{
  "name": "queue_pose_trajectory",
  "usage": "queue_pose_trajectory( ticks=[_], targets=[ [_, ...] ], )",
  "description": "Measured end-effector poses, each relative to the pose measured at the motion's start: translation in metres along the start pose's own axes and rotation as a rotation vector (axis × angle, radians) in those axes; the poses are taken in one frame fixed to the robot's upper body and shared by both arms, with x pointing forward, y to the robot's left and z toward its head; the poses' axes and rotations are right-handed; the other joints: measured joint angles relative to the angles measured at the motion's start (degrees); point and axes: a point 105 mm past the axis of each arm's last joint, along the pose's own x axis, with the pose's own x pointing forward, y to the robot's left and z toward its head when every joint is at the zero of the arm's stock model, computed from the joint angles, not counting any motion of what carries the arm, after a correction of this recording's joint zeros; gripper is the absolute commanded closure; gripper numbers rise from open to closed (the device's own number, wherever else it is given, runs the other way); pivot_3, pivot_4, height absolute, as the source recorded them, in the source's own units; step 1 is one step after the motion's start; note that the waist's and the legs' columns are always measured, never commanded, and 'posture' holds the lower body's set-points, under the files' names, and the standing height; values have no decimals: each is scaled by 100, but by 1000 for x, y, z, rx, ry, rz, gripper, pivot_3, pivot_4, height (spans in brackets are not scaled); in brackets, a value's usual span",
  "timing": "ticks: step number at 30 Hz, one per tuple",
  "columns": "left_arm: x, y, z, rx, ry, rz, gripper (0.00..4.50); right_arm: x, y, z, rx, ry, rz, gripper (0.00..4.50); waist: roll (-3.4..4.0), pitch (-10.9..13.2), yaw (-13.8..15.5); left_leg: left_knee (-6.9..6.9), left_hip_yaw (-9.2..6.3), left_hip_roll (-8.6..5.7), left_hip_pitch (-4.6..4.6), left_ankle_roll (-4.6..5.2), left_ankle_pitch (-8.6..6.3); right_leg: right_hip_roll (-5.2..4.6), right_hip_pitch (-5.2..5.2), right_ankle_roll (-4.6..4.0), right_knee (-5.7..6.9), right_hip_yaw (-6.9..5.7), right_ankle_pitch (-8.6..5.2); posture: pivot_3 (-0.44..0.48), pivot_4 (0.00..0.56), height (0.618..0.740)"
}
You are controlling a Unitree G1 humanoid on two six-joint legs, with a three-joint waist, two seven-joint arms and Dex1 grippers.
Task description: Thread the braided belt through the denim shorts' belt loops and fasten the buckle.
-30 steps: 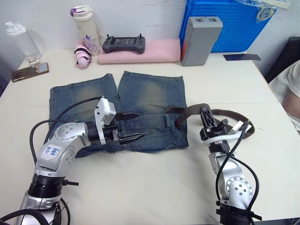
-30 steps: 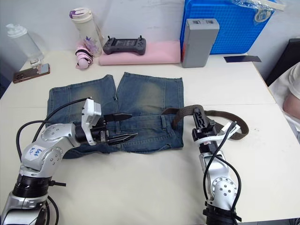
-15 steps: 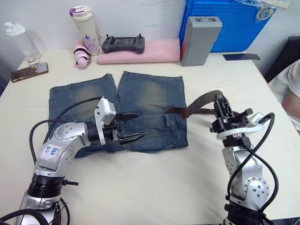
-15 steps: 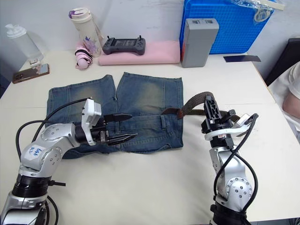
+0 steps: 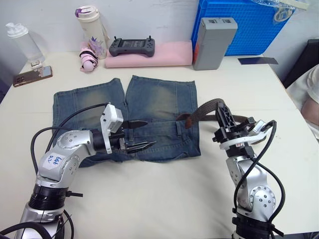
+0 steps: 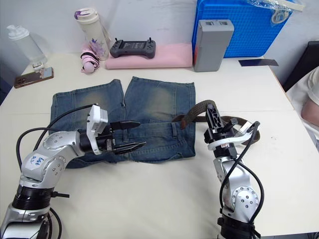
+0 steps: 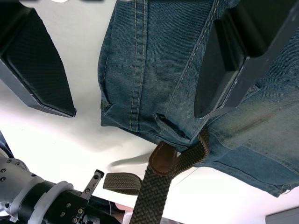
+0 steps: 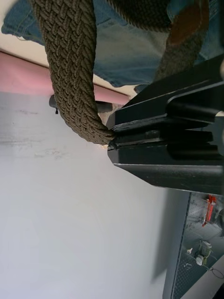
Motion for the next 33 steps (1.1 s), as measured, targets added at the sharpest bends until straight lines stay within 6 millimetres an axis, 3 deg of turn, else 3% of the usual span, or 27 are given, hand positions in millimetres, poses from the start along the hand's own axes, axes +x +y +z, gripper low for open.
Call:
queue_pose_trajectory(
  ticks=[20,33],
  targets=[
    [-1,-3,4,20,10,2,121,4,-1,-15,31,32,-12,4500,0,0,-3,-1,2,0,-6,0,0,0,-10,0,2,4,0,0,150,724],
    [-1,-3,3,15,11,6,121,-12,-31,-14,-116,71,-112,4500,0,0,-3,-4,4,0,-6,0,0,1,-11,0,1,5,0,0,150,724]
  ],
)
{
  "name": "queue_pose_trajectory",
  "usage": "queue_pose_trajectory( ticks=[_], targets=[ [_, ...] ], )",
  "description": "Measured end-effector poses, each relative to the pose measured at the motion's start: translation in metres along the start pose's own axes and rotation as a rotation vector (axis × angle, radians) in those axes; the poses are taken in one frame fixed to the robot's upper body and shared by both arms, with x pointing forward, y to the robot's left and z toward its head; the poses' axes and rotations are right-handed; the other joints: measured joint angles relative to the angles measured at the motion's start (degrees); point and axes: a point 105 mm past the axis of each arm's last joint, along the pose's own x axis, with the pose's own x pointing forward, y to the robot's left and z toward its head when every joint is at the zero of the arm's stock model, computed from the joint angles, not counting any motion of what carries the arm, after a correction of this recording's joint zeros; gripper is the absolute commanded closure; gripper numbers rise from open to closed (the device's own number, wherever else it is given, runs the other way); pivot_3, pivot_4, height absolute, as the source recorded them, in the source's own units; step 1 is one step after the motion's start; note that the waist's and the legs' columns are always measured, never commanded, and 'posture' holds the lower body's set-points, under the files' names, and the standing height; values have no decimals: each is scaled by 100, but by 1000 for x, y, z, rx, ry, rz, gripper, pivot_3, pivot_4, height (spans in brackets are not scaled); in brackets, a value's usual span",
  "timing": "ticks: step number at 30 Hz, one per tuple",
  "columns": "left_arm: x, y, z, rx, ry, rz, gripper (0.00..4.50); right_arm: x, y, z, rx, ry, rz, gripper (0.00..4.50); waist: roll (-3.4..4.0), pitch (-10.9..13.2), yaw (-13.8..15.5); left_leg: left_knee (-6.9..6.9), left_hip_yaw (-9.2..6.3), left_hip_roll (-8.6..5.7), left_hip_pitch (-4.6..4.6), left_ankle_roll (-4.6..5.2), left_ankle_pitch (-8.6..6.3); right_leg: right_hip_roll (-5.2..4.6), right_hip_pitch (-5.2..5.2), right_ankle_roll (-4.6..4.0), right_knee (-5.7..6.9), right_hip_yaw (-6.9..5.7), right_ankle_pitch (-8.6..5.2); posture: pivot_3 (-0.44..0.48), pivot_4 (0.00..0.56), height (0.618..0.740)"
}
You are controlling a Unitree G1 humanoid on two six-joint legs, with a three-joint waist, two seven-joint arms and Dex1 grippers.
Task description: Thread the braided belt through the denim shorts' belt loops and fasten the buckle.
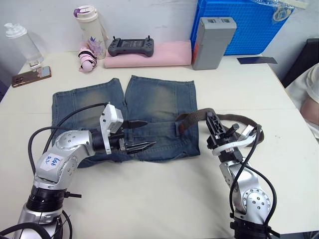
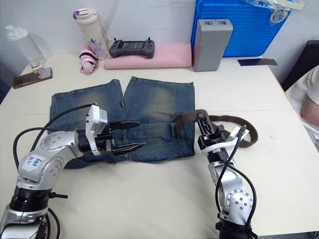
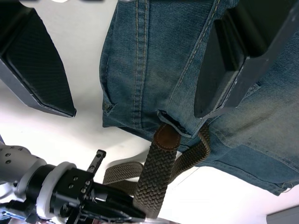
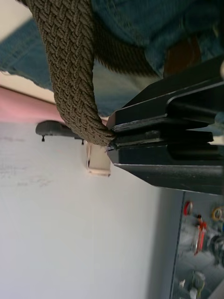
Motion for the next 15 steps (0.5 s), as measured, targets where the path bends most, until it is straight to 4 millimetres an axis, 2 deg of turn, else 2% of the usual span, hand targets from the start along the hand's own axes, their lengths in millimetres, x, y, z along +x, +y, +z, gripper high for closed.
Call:
queue_pose_trajectory(
  ticks=[9,15],
  targets=[
    [0,-1,0,-3,2,-1,121,-4,-28,10,-152,-19,-88,4500,0,0,6,0,2,0,0,0,0,0,0,0,0,0,0,0,150,724],
    [1,-2,1,-2,5,-4,121,-3,-29,7,-206,-2,-91,4500,0,0,-3,0,2,0,1,-2,1,0,-1,0,1,1,0,0,150,724]
  ],
)
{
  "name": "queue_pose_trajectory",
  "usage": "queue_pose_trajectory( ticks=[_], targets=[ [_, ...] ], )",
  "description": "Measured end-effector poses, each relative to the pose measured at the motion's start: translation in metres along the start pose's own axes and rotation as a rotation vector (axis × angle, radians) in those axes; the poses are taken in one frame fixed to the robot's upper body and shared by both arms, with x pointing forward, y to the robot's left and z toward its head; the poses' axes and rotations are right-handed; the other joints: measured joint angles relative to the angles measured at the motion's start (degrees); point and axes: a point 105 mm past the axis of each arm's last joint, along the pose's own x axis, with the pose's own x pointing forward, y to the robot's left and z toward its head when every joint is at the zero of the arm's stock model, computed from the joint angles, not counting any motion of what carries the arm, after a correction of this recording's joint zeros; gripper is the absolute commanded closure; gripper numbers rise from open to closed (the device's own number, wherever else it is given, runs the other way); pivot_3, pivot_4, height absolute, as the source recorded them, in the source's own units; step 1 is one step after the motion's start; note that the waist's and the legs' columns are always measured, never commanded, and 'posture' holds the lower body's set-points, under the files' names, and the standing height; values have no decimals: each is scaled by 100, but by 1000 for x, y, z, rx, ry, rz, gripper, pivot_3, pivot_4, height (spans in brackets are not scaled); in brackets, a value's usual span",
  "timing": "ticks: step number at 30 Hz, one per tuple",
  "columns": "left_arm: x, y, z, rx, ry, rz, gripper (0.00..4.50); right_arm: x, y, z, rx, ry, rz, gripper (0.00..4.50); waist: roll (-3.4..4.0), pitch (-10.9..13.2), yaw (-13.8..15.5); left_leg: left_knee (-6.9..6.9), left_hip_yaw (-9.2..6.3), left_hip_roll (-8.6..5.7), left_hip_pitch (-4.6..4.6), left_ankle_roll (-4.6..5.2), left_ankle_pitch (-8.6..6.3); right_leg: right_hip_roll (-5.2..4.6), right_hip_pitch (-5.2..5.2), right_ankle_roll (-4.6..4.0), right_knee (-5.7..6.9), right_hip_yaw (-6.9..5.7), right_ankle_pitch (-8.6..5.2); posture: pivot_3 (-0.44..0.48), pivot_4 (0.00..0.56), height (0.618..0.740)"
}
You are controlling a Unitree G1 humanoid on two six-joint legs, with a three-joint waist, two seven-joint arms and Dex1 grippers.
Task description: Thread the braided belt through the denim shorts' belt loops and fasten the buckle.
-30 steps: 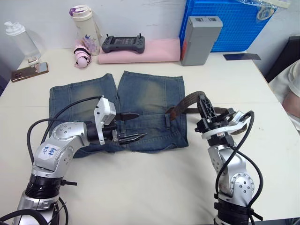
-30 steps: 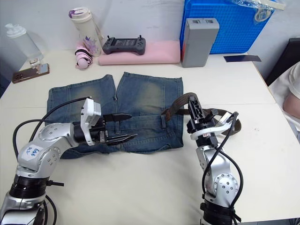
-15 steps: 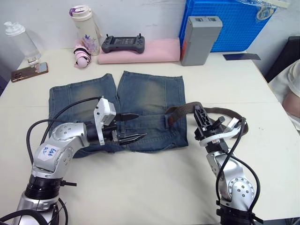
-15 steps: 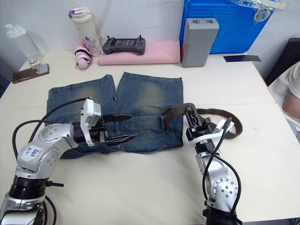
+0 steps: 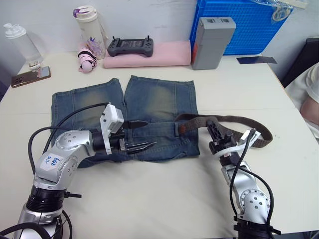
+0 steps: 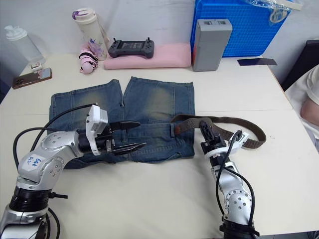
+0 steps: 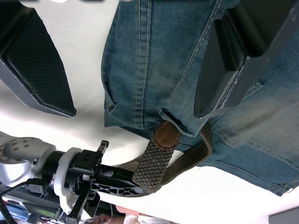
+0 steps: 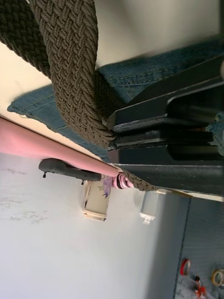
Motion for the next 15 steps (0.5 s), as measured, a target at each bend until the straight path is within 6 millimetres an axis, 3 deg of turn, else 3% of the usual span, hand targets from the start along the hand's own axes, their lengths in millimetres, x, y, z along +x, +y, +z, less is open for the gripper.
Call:
queue_pose_trajectory(
  ticks=[15],
  targets=[
    [0,7,-2,77,50,6,121,0,-11,-4,-205,15,-85,4500,0,0,10,2,1,0,0,-4,1,3,0,0,1,0,0,0,150,724]
  ],
)
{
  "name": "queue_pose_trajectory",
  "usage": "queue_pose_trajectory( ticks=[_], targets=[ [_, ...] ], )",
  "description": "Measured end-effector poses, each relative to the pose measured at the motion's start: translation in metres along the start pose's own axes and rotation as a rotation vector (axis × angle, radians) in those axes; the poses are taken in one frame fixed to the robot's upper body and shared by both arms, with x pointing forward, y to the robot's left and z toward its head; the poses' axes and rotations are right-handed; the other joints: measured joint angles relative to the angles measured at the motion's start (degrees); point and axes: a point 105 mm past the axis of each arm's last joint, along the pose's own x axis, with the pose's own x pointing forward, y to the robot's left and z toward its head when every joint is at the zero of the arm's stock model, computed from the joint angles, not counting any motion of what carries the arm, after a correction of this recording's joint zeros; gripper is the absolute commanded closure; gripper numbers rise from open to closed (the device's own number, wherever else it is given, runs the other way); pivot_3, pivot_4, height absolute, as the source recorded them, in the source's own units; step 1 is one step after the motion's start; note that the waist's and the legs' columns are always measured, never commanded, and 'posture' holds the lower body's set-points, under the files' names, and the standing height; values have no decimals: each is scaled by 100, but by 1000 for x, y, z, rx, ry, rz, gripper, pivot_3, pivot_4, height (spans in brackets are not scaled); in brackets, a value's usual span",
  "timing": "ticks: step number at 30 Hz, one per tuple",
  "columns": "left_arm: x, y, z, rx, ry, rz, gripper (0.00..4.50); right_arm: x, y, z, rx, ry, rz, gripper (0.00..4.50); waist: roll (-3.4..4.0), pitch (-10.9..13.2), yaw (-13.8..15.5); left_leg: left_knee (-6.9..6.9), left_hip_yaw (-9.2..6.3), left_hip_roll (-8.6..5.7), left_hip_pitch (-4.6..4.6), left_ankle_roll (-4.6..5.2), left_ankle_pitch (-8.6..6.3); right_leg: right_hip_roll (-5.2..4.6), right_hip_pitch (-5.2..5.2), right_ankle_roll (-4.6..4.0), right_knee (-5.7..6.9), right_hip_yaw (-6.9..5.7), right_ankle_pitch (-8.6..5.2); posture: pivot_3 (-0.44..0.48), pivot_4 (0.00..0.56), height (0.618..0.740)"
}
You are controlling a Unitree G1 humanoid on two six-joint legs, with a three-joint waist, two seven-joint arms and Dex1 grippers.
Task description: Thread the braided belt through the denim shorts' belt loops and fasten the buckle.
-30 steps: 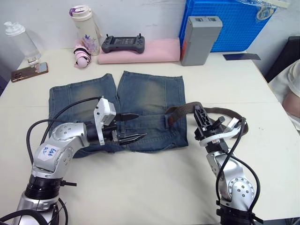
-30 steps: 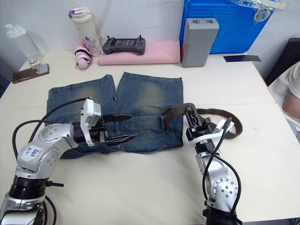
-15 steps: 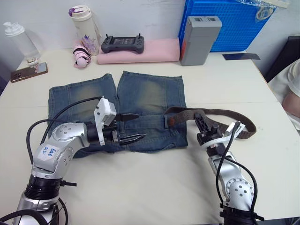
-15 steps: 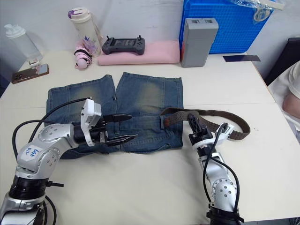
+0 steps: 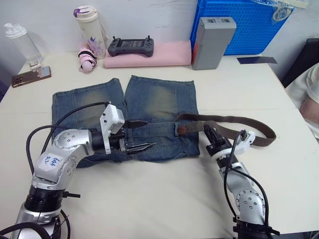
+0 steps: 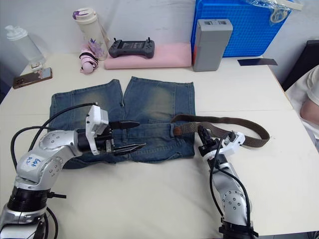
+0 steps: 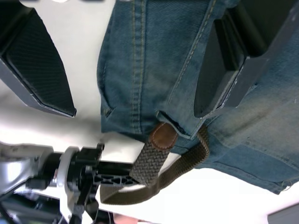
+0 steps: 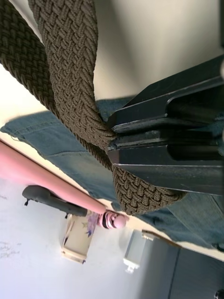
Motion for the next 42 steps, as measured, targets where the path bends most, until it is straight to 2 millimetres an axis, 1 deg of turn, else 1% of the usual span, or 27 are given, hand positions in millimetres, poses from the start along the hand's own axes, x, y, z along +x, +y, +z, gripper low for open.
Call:
queue_pose_trajectory(
  ticks=[4,5,7,10,13,15,18,22,27,31,34,38,41,42],
  targets=[
    [13,26,-1,114,67,8,121,4,4,4,-16,-19,0,4500,0,0,14,3,1,-1,0,-2,1,6,-1,0,4,1,0,0,150,724],
    [23,37,-2,150,87,13,121,5,5,6,-22,-24,0,4500,-1,-1,49,6,-1,-3,-2,-1,1,7,0,0,5,0,0,0,150,724],
    [37,53,-1,199,108,27,121,6,6,6,-34,-26,0,4500,-3,-2,46,7,4,-2,-4,0,0,14,-3,0,3,3,0,0,150,724],
    [60,67,-7,256,142,25,121,6,7,6,-49,-27,-6,4500,-6,-4,33,7,13,-2,-21,2,-1,37,-25,1,4,5,0,0,150,724],
    [76,68,-18,280,172,-3,121,5,8,7,-61,-35,-13,4500,-8,-4,-8,7,32,3,-35,2,-1,41,-50,1,9,15,1,0,150,724],
    [85,68,-18,304,164,-24,121,4,9,10,-75,-45,-18,4500,-9,-5,1,12,33,8,-35,1,0,43,-49,1,10,15,1,0,150,724],
    [88,67,-22,263,173,-68,121,3,9,12,-87,-52,-26,4500,-10,-6,5,28,36,7,-32,3,1,40,-47,1,28,24,1,0,150,724],
    [90,61,-33,164,217,-165,121,-1,11,17,-108,-64,-23,4500,-11,-6,7,30,36,8,-32,5,2,39,-49,2,32,34,1,0,150,724],
    [93,63,-27,112,257,-239,121,-4,12,22,-131,-67,-20,4500,-11,-5,10,29,38,6,-36,9,-1,43,-53,2,29,34,1,0,150,724],
    [100,61,-36,72,308,-265,121,-5,15,23,-137,-66,-9,4500,-12,-6,10,29,39,5,-36,9,-1,45,-53,2,30,34,1,0,150,724],
    [101,58,-40,49,335,-294,976,-5,15,22,-140,-65,-11,4500,-12,-6,8,29,39,6,-36,9,-1,45,-54,2,30,35,1,0,150,724],
    [103,58,-45,51,364,-298,2752,-4,15,21,-139,-66,-14,4500,-13,-6,10,29,39,6,-36,10,-1,42,-54,2,30,36,1,0,150,724],
    [106,56,-44,59,361,-304,4074,-4,15,20,-137,-64,-14,4500,-14,-6,18,30,39,6,-36,10,-1,41,-54,2,31,36,1,0,150,724],
    [106,56,-43,59,357,-304,4375,-4,15,19,-138,-63,-14,4500,-14,-7,25,30,39,5,-36,10,-1,40,-53,2,31,36,1,0,150,724]
  ],
)
